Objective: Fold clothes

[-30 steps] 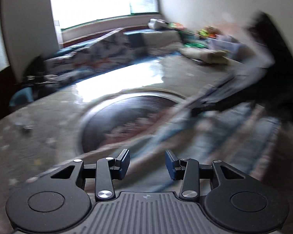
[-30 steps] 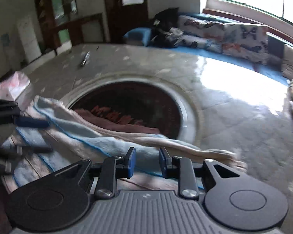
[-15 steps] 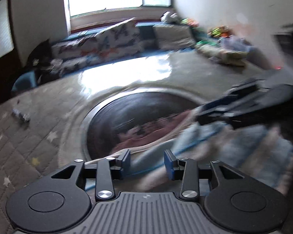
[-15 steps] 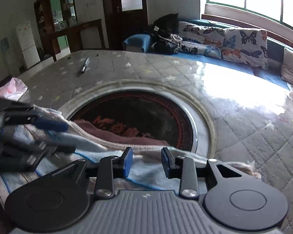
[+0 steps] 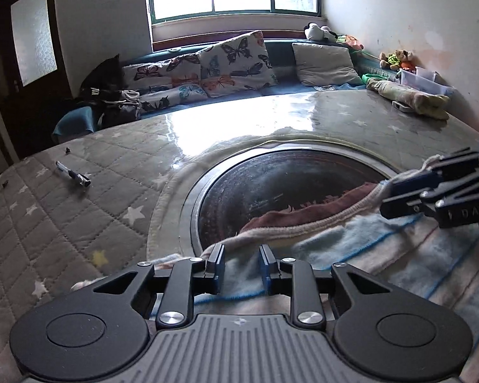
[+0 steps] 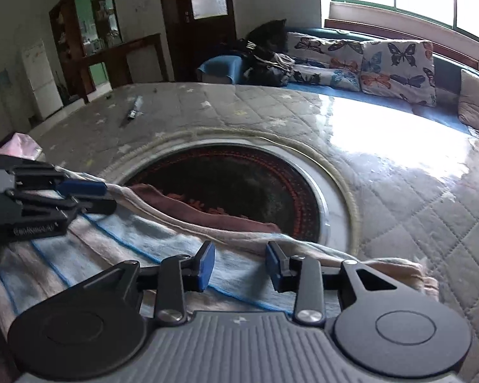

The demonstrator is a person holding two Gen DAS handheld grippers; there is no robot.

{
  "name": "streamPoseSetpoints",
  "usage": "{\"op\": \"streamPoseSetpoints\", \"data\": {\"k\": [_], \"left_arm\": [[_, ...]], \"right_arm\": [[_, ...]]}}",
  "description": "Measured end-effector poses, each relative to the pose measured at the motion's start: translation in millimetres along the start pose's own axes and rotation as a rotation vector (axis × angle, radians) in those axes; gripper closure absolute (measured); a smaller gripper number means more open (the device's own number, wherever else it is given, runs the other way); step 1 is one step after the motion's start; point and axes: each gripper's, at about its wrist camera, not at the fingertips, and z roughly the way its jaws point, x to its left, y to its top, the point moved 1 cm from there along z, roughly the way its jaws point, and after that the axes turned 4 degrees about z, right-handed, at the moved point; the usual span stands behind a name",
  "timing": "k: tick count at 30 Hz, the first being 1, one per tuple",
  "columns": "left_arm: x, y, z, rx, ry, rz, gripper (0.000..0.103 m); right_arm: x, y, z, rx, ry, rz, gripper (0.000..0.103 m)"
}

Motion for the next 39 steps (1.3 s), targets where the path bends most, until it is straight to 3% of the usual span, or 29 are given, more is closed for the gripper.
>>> {"op": "streamPoseSetpoints", "data": {"k": [6,17,24,29,35,39], "left_arm": [[9.6,0.4,1.2,0.008,0.018,-0.057,0.077],[38.8,-14.7,-13.3,-0.014,0.073,-0.111,0.077],[50.3,-20.4,-19.9,-0.015,0.104,-0.115,0.076],[60.3,-24.7,-20.5,-0.023,0.085,-0.165,0.076],[58.2,-26.2,-26.0,-0.028,0.12,-0.128,0.076],[65.0,-30.0,-23.4,-0.029,0.121,-0.15,0.075]], "right_arm": [[20.7,0.3,14.8,0.014,-0.003,-0.082,0.062],[16.3,1.1,15.3,0.016,0.01,-0.054,0.062],[-4.3,-2.3,-3.3,-0.003,-0.012,0.003,0.062],[-27.0,-7.3,-10.0,-0.002,-0.045,0.063,0.063],[-48.7,-10.6,-23.1,-0.015,-0.093,0.105,0.063],[-64.4,-10.3,-22.6,-0.03,-0.111,0.167,0.07]]}}
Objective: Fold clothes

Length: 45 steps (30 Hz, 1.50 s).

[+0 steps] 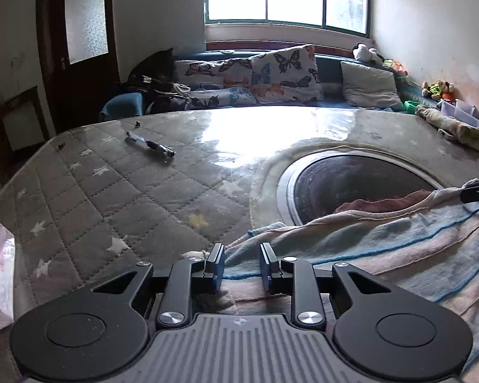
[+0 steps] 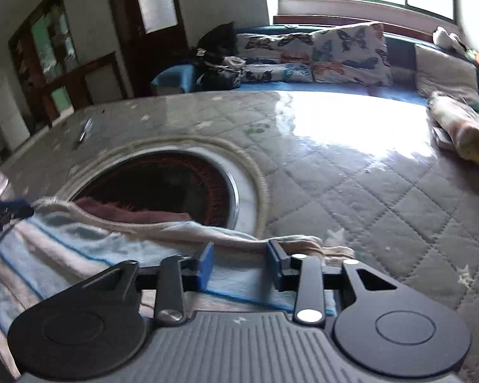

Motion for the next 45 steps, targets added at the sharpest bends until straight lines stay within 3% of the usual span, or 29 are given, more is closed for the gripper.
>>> {"op": "streamPoseSetpoints", "data": {"k": [5,12,15,22,33,39,45], "left_arm": [[-1.5,-0.5,-1.1,0.002,0.007,0.014,0.075],[-7.1,0.8,-9.8,0.005,0.02,0.013,0.074],[-17.1,-1.1,-23.8,-0.007,0.003,0.036,0.072],[-61.1,-13.8,-53.5,-0.022,-0.108,0.127,0.07],[-88.1,-40.0,-73.2,-0.011,-0.15,0.194,0.066],[-86.8,-59.4,-85.1,-0.009,-0.129,0.226,0.066],[-81.9,-68.1,-95.2,-0.013,-0.111,0.209,0.065]], "right_arm": [[-1.5,2.1,-10.1,-0.035,-0.042,-0.009,0.07],[-5.1,0.6,-10.6,-0.009,-0.066,-0.005,0.072],[9.8,-5.8,-18.7,-0.002,-0.026,-0.066,0.067],[60.5,-27.7,-14.0,0.055,0.074,-0.207,0.065],[119.4,-86.3,-59.2,0.125,0.231,-0.369,0.061],[120.1,-104.7,-86.0,0.13,0.229,-0.386,0.06],[84.4,-97.3,-107.3,0.054,0.128,-0.262,0.06]]}}
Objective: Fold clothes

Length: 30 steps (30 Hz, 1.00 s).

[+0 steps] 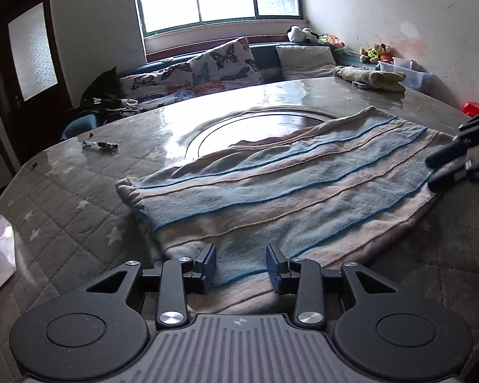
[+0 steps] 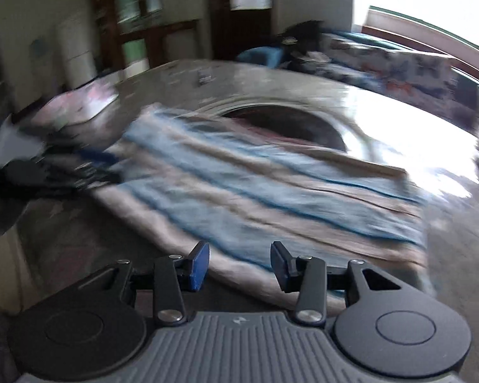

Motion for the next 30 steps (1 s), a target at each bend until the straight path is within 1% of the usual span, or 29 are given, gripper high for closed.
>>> {"op": "streamPoseSetpoints", "data": {"k": [4,7,10,12,15,16,20,22,25,27,30], "left_arm": [[1.7,-3.2,-2.5,0.004,0.001,-0.014,0.065],[5.1,-5.3,-4.7,0.007,-0.003,-0.029,0.065],[4.9,-4.9,-4.7,0.009,-0.001,-0.034,0.065],[3.8,-4.3,-4.2,0.011,0.003,-0.034,0.065],[3.5,-4.6,-4.3,0.013,0.006,-0.036,0.065],[3.9,-5.0,-4.5,0.013,0.006,-0.038,0.065],[5.1,-5.5,-6.5,0.015,0.008,-0.045,0.065],[7.4,-4.2,-9.4,0.017,0.012,-0.056,0.065],[17.5,1.8,-13.8,0.006,0.018,-0.107,0.065],[26.1,6.7,-13.1,-0.003,0.025,-0.15,0.065],[35.0,12.7,-6.6,-0.01,0.025,-0.189,0.065]], "right_arm": [[-39.5,-13.5,-12.0,-0.009,-0.12,0.117,0.06],[-60.6,-26.0,-18.8,0.016,-0.175,0.184,0.061],[-69.6,-28.4,-28.9,-0.006,-0.168,0.223,0.061],[-69.3,-21.4,-32.8,-0.045,-0.181,0.206,0.06],[-73.1,-10.1,-27.3,-0.087,-0.175,0.201,0.06],[-75.7,-7.6,-22.8,-0.091,-0.173,0.203,0.06],[-94.8,-10.3,2.3,-0.038,-0.186,0.259,0.061],[-94.3,-10.4,-0.2,-0.046,-0.185,0.257,0.061],[-87.6,-3.4,-6.3,-0.073,-0.192,0.232,0.061],[-84.0,3.9,-5.0,-0.094,-0.177,0.221,0.061],[-83.5,10.7,6.3,-0.087,-0.163,0.22,0.061]]}}
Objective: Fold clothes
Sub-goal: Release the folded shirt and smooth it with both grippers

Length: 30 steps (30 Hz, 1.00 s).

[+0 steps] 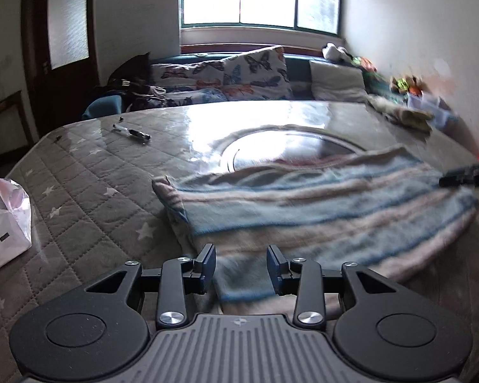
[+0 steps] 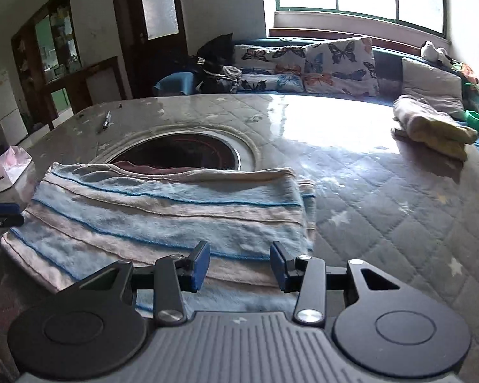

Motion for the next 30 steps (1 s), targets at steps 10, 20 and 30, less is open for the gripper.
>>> {"op": "streamPoseSetpoints", "data": {"k": [10,20,30], "left_arm": [[8.1,14.7,21.2,-0.009,-0.033,-0.032,0.067],[23.4,29.8,32.7,-0.006,0.016,-0.066,0.073],[32.3,33.0,54.9,0.028,0.036,-0.071,0.073]], "right_arm": [[-0.6,-6.5,14.7,0.045,-0.004,0.014,0.061],[-0.6,-3.8,13.7,0.041,0.003,0.012,0.061],[-6.1,36.7,41.7,0.003,-0.011,-0.016,0.061]]}}
